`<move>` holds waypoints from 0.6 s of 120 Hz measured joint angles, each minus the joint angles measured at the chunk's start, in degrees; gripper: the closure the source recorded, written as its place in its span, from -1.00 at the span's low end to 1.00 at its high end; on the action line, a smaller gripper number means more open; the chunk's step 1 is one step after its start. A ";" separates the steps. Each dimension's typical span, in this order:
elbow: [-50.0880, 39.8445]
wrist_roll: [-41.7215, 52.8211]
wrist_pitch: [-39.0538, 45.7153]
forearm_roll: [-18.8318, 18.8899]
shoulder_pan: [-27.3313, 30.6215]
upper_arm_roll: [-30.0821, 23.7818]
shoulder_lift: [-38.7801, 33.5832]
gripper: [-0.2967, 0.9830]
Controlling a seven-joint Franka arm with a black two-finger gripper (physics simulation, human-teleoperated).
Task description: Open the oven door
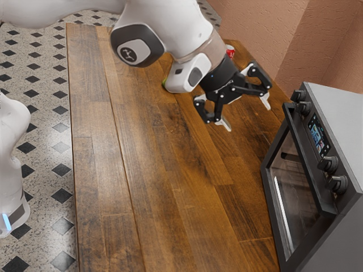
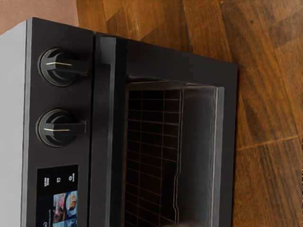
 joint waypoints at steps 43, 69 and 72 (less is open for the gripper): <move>9.23 2.92 -1.20 0.11 0.52 1.13 11.91 -0.54; 13.39 3.52 -1.83 0.18 0.45 1.61 16.85 -0.54; 14.02 3.54 -1.95 0.18 0.43 1.62 17.40 -0.54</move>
